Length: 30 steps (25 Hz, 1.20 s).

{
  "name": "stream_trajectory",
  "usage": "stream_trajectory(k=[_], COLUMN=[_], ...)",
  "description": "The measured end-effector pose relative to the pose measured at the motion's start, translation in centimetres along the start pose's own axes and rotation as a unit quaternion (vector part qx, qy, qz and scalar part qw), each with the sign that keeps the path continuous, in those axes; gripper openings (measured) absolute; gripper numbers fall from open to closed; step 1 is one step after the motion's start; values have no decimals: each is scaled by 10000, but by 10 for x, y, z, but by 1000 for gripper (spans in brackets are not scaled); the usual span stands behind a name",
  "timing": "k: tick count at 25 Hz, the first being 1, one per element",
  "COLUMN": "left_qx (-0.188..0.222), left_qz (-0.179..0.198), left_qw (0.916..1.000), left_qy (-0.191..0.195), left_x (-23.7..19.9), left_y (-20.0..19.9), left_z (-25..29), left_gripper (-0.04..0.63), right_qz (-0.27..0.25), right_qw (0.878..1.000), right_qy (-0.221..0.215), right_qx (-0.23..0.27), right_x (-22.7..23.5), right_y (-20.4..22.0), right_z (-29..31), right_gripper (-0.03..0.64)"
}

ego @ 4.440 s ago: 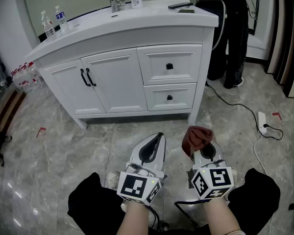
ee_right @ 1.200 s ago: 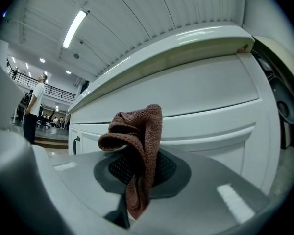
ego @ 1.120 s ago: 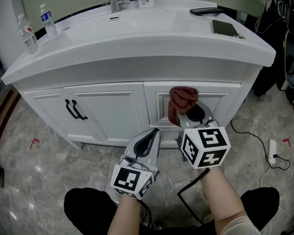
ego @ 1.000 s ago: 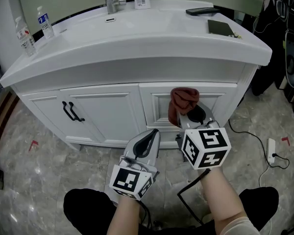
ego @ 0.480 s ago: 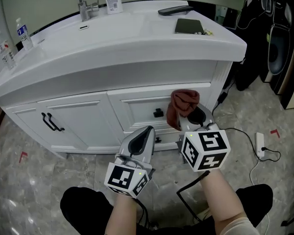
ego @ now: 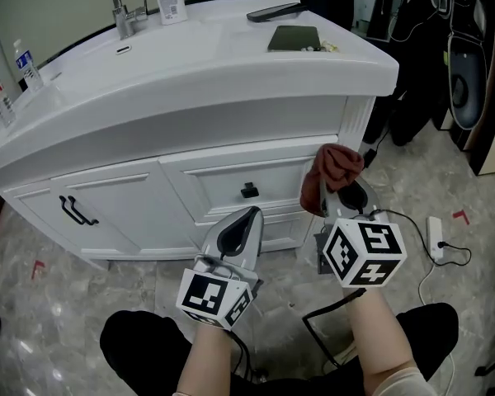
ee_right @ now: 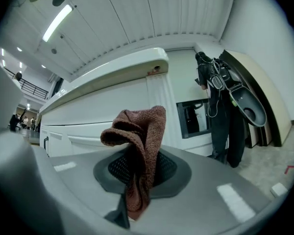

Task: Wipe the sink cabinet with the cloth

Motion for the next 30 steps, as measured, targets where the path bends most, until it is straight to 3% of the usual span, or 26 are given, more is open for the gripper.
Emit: stream_trajectory(k=[5,11,18,24,30], left_qx=[-50,-175,-375,-443,-381], left_qz=[88,116,155,136,23], left_qw=[9999,9992,9951,9915,9912], left_qy=[-8,-344,-898,-1215,-1270], left_x=[4,-21,-54,-74,-79], left_y=[2,3,7,13,16], left_z=[-6,-41,-95,-133,-137], left_gripper=[0,0,0,0,0], right_qz=[177,156,179,163,93], right_qw=[9997,9955,9814,9758,9761], right_qy=[-125,-925,-1852,-2060,-2018], right_qx=[-90,-152,-476,-718,-807], right_x=[-10,-78,-167,-209,-215], right_y=[13,34,72,96,100], right_z=[-6,-7,4,17,26], right_gripper=[81,81,81,81,83])
Point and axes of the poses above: the fingertips, and each gripper's own axes: z forward along the fingers, x to its right, y out of its underside, the point moved 5 cm from there along -z, backward along the fingers, and after that the axes turned 9 degrees about y, right-handed, at the moved point
